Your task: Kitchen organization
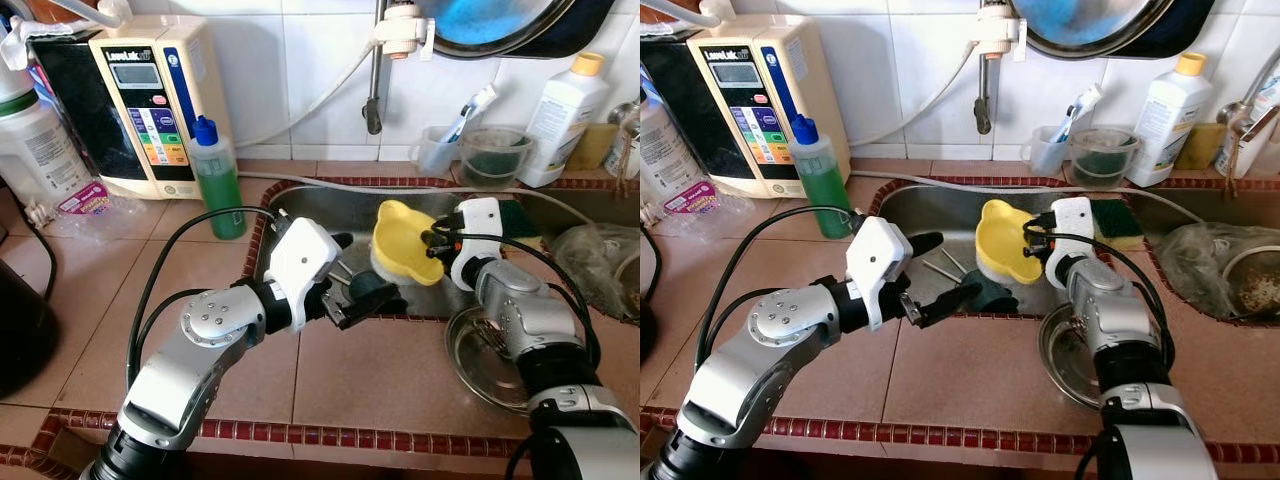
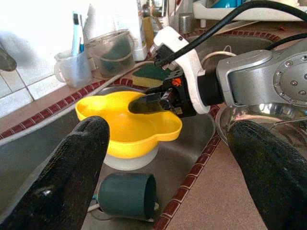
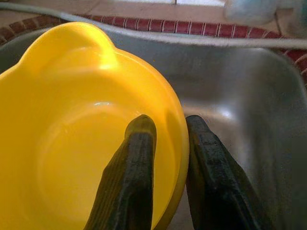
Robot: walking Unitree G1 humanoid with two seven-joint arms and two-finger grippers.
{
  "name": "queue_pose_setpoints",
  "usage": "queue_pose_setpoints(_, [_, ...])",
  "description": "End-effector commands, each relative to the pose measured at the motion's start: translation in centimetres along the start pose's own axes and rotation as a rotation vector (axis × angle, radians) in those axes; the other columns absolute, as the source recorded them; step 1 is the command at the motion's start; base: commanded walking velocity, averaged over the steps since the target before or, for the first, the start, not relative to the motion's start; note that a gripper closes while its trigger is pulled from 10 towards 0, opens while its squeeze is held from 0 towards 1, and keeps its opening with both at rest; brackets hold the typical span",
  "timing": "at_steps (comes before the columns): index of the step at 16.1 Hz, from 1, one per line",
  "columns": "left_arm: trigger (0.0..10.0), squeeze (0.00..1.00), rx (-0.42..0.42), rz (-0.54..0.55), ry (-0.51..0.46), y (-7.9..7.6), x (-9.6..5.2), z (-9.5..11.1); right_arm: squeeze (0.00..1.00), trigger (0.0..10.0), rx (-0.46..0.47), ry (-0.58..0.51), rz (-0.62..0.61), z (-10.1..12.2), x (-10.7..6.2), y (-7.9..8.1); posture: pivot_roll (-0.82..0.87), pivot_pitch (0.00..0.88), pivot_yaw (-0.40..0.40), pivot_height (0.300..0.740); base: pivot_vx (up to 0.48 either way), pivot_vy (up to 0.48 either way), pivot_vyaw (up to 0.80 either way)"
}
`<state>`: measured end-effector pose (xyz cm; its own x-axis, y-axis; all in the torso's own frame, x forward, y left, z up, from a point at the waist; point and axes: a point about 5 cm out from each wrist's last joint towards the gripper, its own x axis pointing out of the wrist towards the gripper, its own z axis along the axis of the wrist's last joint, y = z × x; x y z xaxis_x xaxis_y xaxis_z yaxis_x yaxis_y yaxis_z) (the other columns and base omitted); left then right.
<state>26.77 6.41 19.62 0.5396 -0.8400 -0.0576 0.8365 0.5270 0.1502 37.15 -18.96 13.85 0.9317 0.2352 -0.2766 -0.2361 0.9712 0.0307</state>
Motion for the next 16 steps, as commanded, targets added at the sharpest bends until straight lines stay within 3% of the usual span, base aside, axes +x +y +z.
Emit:
queue_pose_setpoints(1, [10.0, 0.00, 0.004, -0.006, -0.005, -0.3, -0.1, 0.3, 0.46, 10.0, 0.008, -0.019, 0.020, 0.9, 0.3, 0.4, -0.11, 0.047, 0.057, 0.740, 0.000, 0.000, 0.00])
queue_pose_setpoints(2, [10.0, 0.00, 0.006, -0.007, -0.004, -0.2, -0.1, 0.3, 0.93, 10.0, 0.009, -0.019, 0.019, 0.9, 0.3, 0.4, -0.12, 0.046, 0.059, 0.740, 0.000, 0.000, 0.00])
queue_pose_setpoints(3, [10.0, 0.00, 0.006, -0.008, -0.002, -0.3, -0.1, 0.3, 1.00, 10.0, 0.015, -0.019, 0.023, 0.9, 0.3, 0.4, -0.11, 0.045, 0.059, 0.740, 0.000, 0.000, 0.00])
queue_pose_setpoints(11, [10.0, 0.00, 0.005, -0.010, 0.005, -0.2, -0.1, 0.4, 1.00, 10.0, 0.030, -0.076, 0.074, 1.6, 0.4, 0.9, -0.11, 0.042, 0.059, 0.740, 0.000, 0.000, 0.00])
queue_pose_setpoints(16, [10.0, 0.00, 0.021, 0.077, 0.035, 0.9, -0.7, -1.1, 1.00, 10.0, 0.030, -0.346, 0.018, 3.8, -0.7, 1.2, -0.10, 0.030, 0.051, 0.740, 0.000, 0.000, 0.00])
